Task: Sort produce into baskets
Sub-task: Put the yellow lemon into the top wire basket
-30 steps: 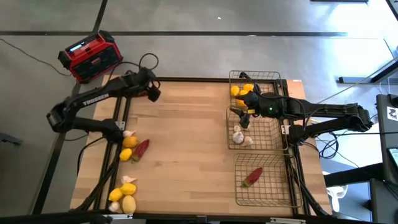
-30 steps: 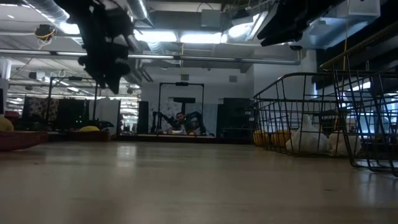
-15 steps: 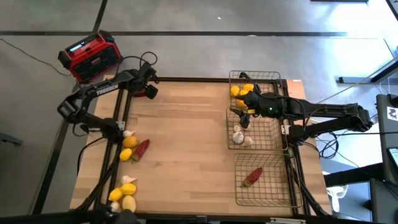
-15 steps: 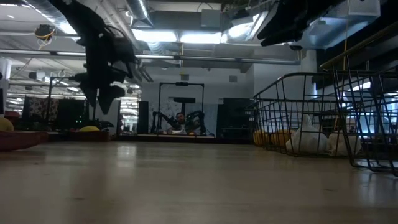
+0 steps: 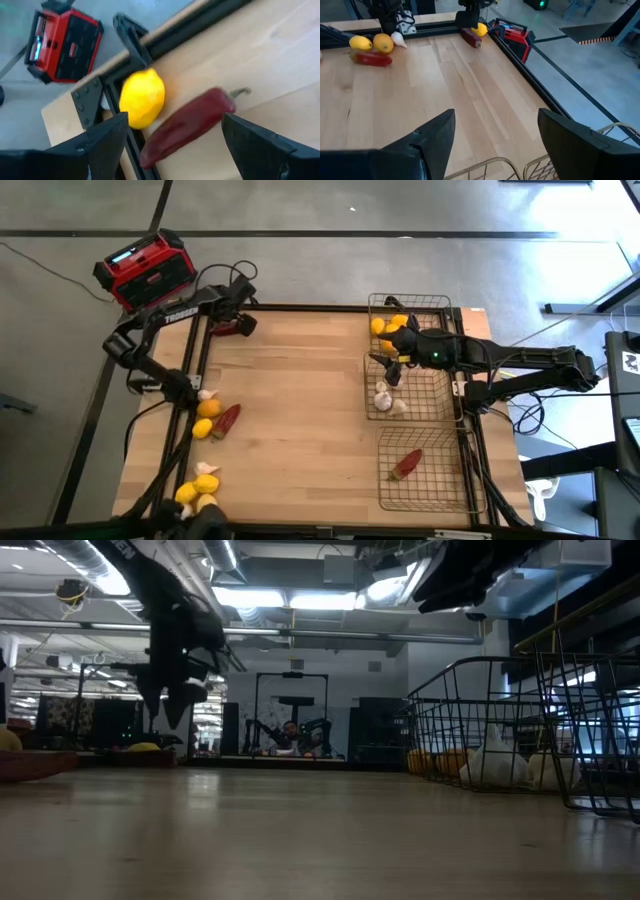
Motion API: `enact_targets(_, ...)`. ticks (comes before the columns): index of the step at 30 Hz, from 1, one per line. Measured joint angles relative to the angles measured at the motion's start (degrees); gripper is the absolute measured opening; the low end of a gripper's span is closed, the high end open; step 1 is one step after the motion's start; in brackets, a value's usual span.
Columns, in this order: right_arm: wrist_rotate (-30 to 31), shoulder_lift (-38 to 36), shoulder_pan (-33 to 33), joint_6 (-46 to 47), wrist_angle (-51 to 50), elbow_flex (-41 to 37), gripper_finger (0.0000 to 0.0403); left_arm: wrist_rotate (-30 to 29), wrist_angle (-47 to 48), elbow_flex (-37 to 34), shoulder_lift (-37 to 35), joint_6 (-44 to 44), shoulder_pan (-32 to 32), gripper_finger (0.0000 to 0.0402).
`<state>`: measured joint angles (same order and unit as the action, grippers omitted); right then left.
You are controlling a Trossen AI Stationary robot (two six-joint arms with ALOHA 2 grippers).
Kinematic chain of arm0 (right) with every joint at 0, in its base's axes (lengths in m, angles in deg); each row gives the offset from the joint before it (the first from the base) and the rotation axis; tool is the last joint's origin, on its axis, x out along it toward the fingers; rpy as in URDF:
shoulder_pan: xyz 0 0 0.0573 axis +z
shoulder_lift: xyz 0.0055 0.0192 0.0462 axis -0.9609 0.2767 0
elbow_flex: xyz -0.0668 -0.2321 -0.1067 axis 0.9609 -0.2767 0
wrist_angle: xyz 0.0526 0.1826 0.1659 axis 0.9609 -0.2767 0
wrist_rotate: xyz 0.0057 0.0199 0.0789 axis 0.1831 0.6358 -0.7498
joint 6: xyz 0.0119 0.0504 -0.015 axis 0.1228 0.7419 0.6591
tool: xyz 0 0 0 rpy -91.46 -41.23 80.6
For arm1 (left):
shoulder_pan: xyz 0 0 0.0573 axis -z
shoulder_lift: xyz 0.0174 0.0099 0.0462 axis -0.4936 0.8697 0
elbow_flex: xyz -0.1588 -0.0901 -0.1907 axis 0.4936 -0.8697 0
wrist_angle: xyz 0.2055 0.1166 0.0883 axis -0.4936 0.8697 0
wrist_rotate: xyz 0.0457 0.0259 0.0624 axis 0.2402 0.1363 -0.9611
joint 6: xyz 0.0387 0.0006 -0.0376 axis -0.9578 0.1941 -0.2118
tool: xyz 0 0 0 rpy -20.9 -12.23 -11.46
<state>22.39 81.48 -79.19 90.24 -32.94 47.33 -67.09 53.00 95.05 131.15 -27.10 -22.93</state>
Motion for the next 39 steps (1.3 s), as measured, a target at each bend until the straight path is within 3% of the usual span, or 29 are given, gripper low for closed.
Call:
enact_targets(7,-0.12,0.76,0.0,-0.02,1.77,0.02,0.0278,-0.07,8.28,7.93,6.67,-2.38,-3.01,0.0318)
enact_targets(16,-0.15,5.65,0.02,-0.47,2.37,0.02,0.0278,-0.16,11.2,12.51,17.39,-3.86,-4.75,0.0317)
enact_targets(21,0.15,6.36,0.0,-0.5,2.75,0.02,0.0278,-11.81,11.46,12.8,22.02,-5.94,-5.75,0.0317)
enact_targets(24,0.02,6.36,0.0,-0.52,2.73,0.02,0.0278,-12.92,12.47,12.8,23.42,-6.15,-6.51,0.0317)
enact_targets(39,0.0,6.36,0.0,-0.52,2.66,0.02,0.0278,-1.06,11.15,12.76,23.66,-10.17,-8.89,0.0317)
